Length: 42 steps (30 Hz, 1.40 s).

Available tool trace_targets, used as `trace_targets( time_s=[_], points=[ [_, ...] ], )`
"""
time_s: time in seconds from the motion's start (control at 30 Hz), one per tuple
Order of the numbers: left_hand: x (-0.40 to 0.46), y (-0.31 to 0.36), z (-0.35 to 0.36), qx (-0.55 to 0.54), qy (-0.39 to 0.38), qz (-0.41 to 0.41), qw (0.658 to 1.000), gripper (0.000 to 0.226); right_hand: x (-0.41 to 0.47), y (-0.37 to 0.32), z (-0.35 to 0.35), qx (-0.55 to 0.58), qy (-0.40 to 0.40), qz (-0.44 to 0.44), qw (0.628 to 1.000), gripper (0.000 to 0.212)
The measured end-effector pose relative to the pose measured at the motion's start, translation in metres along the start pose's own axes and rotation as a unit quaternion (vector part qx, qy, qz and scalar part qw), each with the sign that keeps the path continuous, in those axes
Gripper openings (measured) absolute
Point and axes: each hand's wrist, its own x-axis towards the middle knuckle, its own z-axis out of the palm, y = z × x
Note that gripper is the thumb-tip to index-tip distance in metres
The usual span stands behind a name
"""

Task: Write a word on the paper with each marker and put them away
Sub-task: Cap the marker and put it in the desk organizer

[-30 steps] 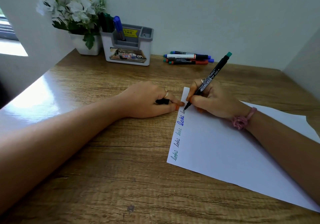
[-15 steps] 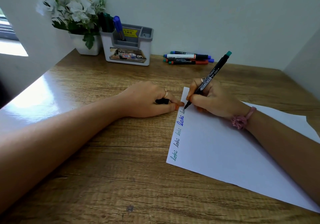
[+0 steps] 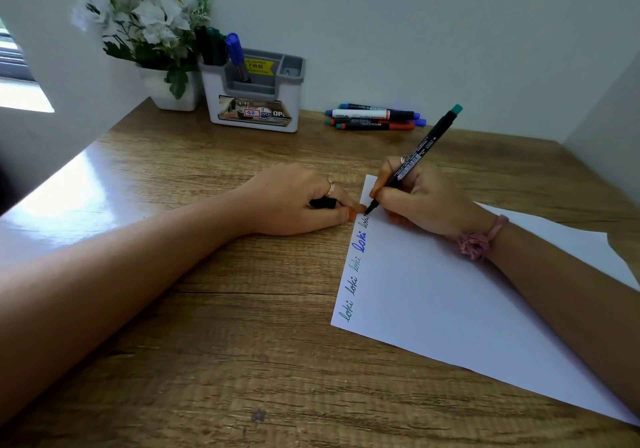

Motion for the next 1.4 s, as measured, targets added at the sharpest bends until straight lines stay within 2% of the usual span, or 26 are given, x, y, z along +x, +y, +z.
trace_targets(
  time_s=[0.27,0.43,0.5,0.57,0.7,0.77,0.83,1.13,1.2,1.27,1.33,1.4],
  points=[
    [0.0,0.0,0.001,-0.002,-0.003,-0.001,1.0,0.034,0.001,0.003,-0.001,-0.008,-0.003,-0.006,1.0,0.027],
    [-0.002,0.0,0.002,-0.043,0.014,-0.021,0.999,0.041,0.006,-0.002,-0.008,0.093,0.033,-0.033,0.995,0.012],
    [-0.004,-0.001,0.002,-0.089,0.027,-0.035,0.995,0.038,0.007,-0.007,-0.012,0.13,0.012,-0.067,0.989,0.004],
    [-0.005,-0.002,0.003,-0.119,0.039,-0.038,0.991,0.029,0.007,-0.014,-0.014,0.147,-0.024,-0.078,0.986,0.012],
    [-0.008,-0.003,0.004,-0.204,0.068,-0.033,0.976,0.019,0.006,-0.022,-0.013,0.139,-0.049,-0.041,0.988,0.021],
    [-0.009,-0.002,0.003,-0.226,0.071,-0.028,0.971,0.017,0.004,-0.021,-0.011,0.135,-0.037,-0.058,0.988,0.016],
    [-0.01,-0.001,0.001,-0.234,0.07,-0.03,0.969,0.014,0.002,-0.018,-0.01,0.141,-0.02,-0.054,0.988,0.009],
    [-0.013,0.002,0.0,-0.23,0.05,-0.03,0.971,0.008,0.001,-0.015,-0.006,0.137,-0.012,-0.052,0.989,0.008],
    [-0.013,0.001,0.0,-0.237,0.054,-0.028,0.97,0.002,0.001,-0.015,-0.007,0.107,-0.009,-0.063,0.992,0.012],
    [-0.013,0.001,0.0,-0.256,0.067,-0.023,0.964,0.004,0.001,-0.015,-0.009,0.065,0.004,-0.085,0.994,0.006],
    [-0.012,0.0,0.0,-0.261,0.08,-0.021,0.962,0.006,0.001,-0.013,-0.011,0.061,0.015,-0.092,0.994,0.014],
    [-0.01,-0.001,-0.001,-0.269,0.096,-0.025,0.958,0.003,0.001,-0.008,-0.012,0.064,-0.006,-0.09,0.994,0.02]
  ],
)
